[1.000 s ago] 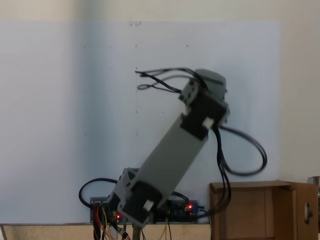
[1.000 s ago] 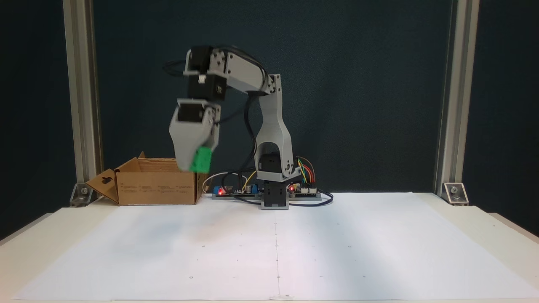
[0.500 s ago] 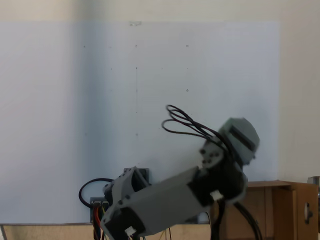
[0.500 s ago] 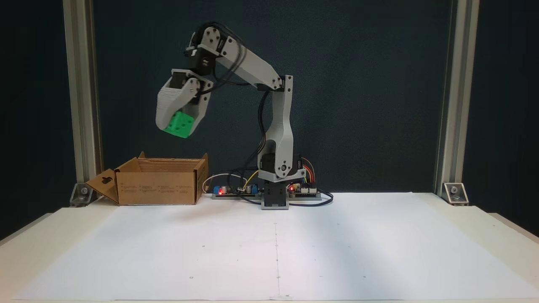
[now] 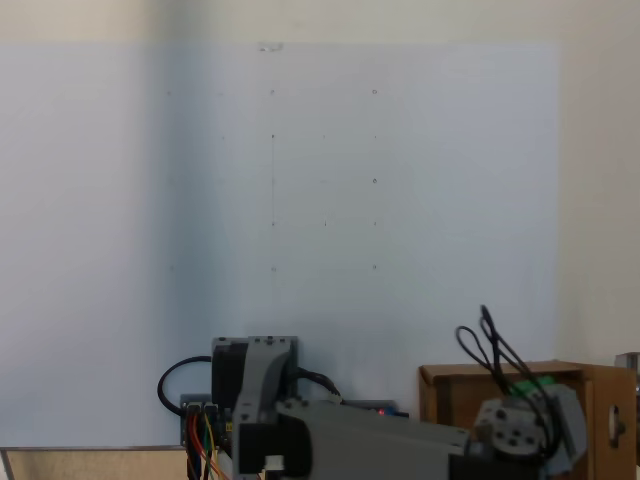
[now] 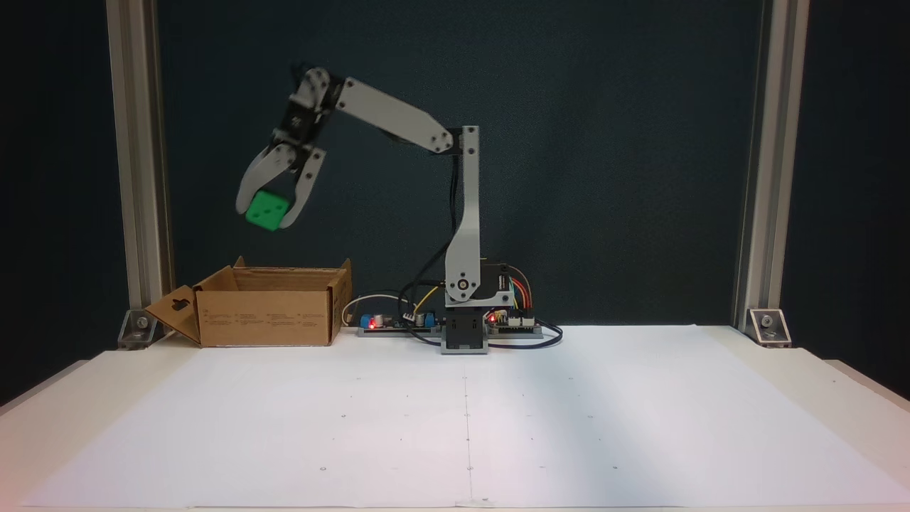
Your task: Grasp a green dice and put it in the bin.
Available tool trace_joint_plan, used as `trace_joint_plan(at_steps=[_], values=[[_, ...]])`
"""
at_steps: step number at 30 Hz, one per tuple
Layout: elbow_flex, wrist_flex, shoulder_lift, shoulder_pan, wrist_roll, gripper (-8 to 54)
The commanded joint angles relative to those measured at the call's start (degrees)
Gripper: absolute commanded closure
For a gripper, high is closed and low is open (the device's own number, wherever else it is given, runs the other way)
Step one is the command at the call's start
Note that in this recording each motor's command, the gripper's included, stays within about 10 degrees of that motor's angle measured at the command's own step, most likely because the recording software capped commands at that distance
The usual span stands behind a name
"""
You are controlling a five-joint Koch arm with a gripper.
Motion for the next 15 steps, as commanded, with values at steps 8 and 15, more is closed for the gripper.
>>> trace_joint_plan(at_steps=[8, 15], values=[[-4.0, -4.7, -9.9, 11.6, -7.0, 34.0], [-4.0, 1.8, -10.3, 15.3, -7.1, 34.0]])
